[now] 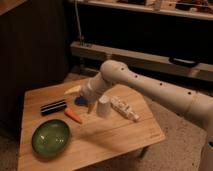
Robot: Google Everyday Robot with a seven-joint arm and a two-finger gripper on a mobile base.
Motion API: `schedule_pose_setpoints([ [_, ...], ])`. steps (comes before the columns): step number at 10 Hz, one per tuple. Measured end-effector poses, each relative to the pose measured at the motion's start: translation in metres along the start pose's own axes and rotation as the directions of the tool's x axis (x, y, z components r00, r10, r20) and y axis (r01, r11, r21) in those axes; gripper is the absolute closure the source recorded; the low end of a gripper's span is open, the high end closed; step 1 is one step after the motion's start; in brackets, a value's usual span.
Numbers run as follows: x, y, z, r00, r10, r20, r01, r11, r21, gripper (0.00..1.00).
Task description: Pick up the ceramic bowl
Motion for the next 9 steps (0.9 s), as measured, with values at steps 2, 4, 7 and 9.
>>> schedule_pose_setpoints([
  [2, -0.002, -0.002, 0.002, 1.000, -0.029, 0.007, 0.029, 0.999, 0.016, 0.20],
  [4, -0.004, -0.004, 0.003, 0.998, -0.062, -0.004, 0.062, 0.998, -0.013, 0.20],
  [7, -0.023, 0.004, 0.031, 0.978, -0.208, -0.012, 0.206, 0.976, -0.073, 0.20],
  [9, -0.030, 0.019, 0.055, 0.965, -0.263, 0.015, 0.263, 0.964, -0.036, 0.20],
])
